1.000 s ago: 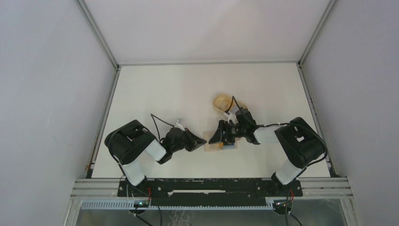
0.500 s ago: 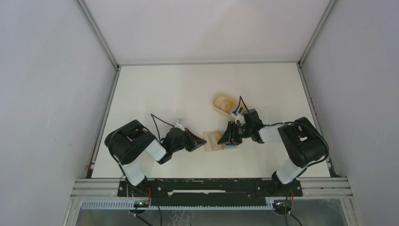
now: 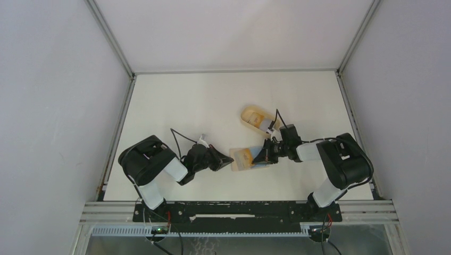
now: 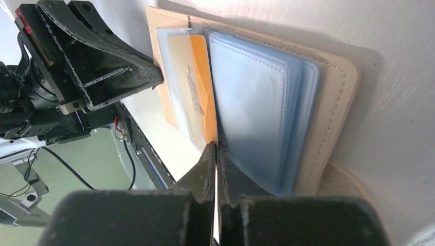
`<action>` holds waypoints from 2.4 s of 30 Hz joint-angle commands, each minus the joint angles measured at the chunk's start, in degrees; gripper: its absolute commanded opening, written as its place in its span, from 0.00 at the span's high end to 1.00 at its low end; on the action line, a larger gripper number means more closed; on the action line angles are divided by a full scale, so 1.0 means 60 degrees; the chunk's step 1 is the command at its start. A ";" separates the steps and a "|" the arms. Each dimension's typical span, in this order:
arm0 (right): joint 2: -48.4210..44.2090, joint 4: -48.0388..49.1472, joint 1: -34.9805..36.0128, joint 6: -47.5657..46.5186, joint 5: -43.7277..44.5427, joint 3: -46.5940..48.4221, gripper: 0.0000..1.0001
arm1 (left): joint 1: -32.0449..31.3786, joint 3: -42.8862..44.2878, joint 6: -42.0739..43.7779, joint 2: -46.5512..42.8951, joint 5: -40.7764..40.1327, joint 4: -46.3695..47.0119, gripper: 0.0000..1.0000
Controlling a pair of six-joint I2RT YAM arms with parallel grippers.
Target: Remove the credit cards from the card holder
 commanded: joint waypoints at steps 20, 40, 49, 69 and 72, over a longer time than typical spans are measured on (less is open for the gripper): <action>-0.4548 -0.3170 -0.2512 -0.0486 0.0290 0.0039 1.00 | -0.0024 -0.0767 0.0688 0.0172 -0.0556 -0.1997 1.00; -0.2789 -0.2842 -0.2423 0.1199 0.1521 0.3246 1.00 | -0.0276 -0.0350 0.1698 -0.1273 -0.1467 -0.3848 1.00; -0.0781 -0.2203 -0.1781 0.1540 0.2678 0.4238 1.00 | -0.0377 -0.0347 0.1757 -0.1458 -0.1550 -0.4033 1.00; 0.1036 -0.0560 -0.1403 0.3126 0.3214 0.4348 1.00 | -0.0376 -0.0373 0.1766 -0.1511 -0.1549 -0.3903 1.00; 0.1198 -0.0451 -0.1349 0.3358 0.3228 0.4347 1.00 | -0.0384 -0.0357 0.1772 -0.1509 -0.1540 -0.3901 1.00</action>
